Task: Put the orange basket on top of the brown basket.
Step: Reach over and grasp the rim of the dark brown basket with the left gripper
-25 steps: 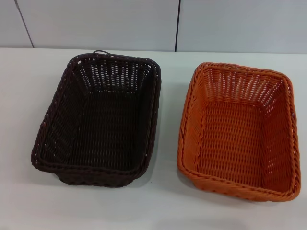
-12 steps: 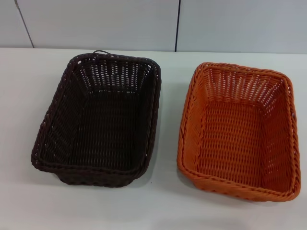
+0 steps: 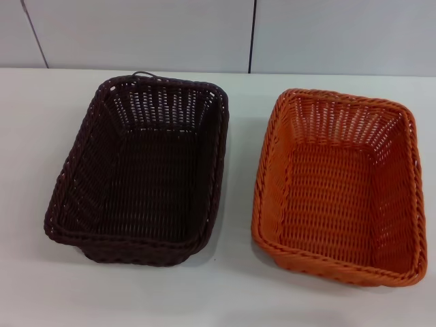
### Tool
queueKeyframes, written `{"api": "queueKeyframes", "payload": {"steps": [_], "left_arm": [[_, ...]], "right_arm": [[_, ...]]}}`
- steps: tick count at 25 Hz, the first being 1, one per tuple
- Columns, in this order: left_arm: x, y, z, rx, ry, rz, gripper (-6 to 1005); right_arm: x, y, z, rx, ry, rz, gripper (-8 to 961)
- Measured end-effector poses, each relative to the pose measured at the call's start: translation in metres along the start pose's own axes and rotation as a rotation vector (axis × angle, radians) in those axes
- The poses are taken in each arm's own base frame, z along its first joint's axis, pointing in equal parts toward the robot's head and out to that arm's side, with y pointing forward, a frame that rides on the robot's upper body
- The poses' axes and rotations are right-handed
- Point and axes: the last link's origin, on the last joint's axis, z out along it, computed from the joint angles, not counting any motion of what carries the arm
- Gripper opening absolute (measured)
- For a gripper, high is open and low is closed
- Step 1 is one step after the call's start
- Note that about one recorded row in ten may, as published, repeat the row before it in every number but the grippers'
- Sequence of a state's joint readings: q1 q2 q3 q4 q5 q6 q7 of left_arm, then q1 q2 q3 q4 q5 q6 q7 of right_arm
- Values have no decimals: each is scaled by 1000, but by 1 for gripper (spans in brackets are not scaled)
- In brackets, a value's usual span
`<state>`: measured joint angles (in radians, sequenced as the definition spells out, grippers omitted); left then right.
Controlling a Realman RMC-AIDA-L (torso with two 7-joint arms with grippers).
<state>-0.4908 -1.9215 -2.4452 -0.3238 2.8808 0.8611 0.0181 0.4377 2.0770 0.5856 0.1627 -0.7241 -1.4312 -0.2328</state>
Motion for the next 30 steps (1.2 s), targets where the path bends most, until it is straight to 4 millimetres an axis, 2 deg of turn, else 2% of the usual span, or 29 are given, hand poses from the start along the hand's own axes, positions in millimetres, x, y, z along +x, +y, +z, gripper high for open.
{"api": "queueKeyframes", "payload": {"steps": [8, 18, 20, 23, 25, 30], "left_arm": [[0, -1, 0, 5, -2, -2, 802], [-4, -8, -1, 109, -12, -83, 802], [-5, 0, -6, 55, -8, -65, 802], [-5, 0, -6, 55, -8, -65, 802], [-7, 11, -11, -91, -22, -29, 802], [-6, 7, -8, -173, -80, -119, 802]], "right_arm": [[-1, 4, 0, -7, -1, 4, 771], [-1, 6, 2, -13, 4, 7, 773], [-1, 6, 2, -13, 4, 6, 773], [-1, 7, 3, -14, 2, 6, 772], [-1, 8, 3, -17, 1, 7, 772], [-2, 11, 4, -23, -1, 3, 771]]}}
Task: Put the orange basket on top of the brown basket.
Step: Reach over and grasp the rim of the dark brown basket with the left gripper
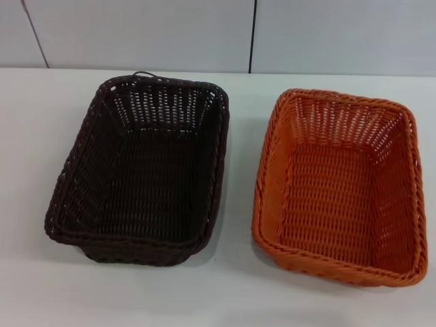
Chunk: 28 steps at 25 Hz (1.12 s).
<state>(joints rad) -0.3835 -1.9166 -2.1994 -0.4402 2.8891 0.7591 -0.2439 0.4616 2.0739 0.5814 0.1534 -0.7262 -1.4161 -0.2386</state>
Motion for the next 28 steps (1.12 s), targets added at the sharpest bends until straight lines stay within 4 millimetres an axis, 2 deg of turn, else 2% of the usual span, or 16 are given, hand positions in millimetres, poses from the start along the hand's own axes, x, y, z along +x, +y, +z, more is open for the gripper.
{"api": "queueKeyframes", "payload": {"steps": [4, 7, 9, 10, 14, 15, 20, 22, 28], "left_arm": [[1, 0, 1, -24, -14, -15, 802], [4, 14, 4, -121, -97, -41, 802], [5, 16, 4, -128, -102, -41, 802], [7, 25, 4, -161, -133, -36, 802], [7, 36, 2, -190, -157, -20, 802], [5, 43, -1, -212, -197, -7, 802], [5, 51, -2, -223, -237, 3, 801], [5, 69, -3, -236, -328, 22, 801], [7, 78, -3, -245, -367, 33, 801]], "right_arm": [[0, 1, 0, -2, 0, 0, 771], [-1, 3, 0, -6, -2, 2, 771], [-1, 4, 0, -7, -2, 2, 772], [-1, 6, 0, -11, -3, 4, 772], [-1, 9, 1, -24, 0, 4, 772], [-1, 9, 1, -30, 1, 2, 772], [-1, 10, 1, -37, -1, -1, 773], [-1, 11, 1, -38, -2, -1, 773], [-2, 12, 3, -42, 0, -3, 773]]}}
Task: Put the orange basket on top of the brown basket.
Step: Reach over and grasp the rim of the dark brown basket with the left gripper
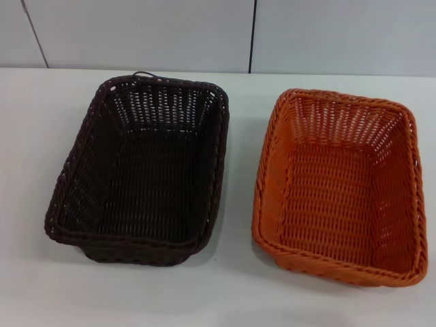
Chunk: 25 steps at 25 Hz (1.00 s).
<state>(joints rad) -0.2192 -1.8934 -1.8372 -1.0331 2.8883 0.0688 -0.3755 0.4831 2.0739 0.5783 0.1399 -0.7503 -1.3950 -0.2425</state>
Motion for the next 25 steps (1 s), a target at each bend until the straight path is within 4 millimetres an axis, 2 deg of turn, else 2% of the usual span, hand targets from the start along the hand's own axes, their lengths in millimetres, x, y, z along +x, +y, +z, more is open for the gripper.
{"api": "queueKeyframes", "payload": {"steps": [1, 3, 7, 8, 12, 16, 17, 20, 22, 25], "left_arm": [[7, 18, -1, -16, -54, 47, 801], [17, 39, -5, -37, -97, 106, 801], [39, 69, -18, -85, -183, 205, 801], [39, 69, -18, -85, -183, 205, 801], [53, 91, -28, -188, -304, 213, 801], [58, 101, -34, -250, -376, 229, 801], [58, 108, -40, -284, -441, 253, 801], [58, 113, -42, -300, -475, 271, 801], [55, 126, -50, -350, -556, 342, 801], [54, 137, -60, -395, -589, 396, 801]], "right_arm": [[0, 0, 0, 0, 1, 0, 772], [0, 0, 0, -1, 1, 0, 772], [0, 0, 1, -1, -2, -2, 772], [0, 0, 1, -1, -2, -2, 772], [-1, 1, 1, -2, -2, 0, 772], [-1, 1, 1, -2, -3, 0, 771], [-1, 1, 1, -2, -3, 0, 771], [-1, 1, 2, -3, -4, 0, 771], [-1, 1, 2, -4, -4, -1, 772], [-1, 2, 2, -6, -5, -1, 773]]}}
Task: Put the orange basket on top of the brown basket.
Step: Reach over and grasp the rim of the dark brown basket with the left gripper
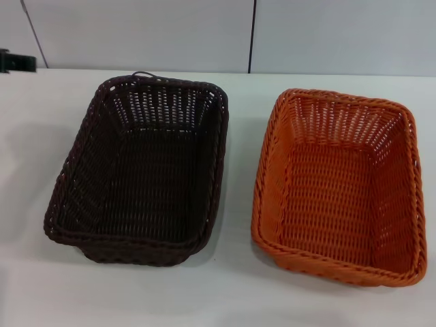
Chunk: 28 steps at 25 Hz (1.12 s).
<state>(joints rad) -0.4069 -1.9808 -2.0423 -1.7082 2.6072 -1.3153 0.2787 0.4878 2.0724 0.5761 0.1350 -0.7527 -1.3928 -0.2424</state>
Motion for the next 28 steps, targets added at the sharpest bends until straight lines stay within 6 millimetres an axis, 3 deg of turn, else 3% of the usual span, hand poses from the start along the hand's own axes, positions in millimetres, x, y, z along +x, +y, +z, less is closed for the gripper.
{"api": "queueKeyframes", "payload": {"steps": [8, 12, 28], "left_arm": [[-5, 32, -1, -79, -102, 56, 801], [-16, 45, 14, -62, -171, 88, 801], [-40, 49, 54, -59, -262, 17, 801]], "right_arm": [[-1, 4, 2, -21, -5, -6, 772], [0, 5, 4, -27, 4, -4, 773], [-1, 0, 6, -34, -7, -24, 771]]}}
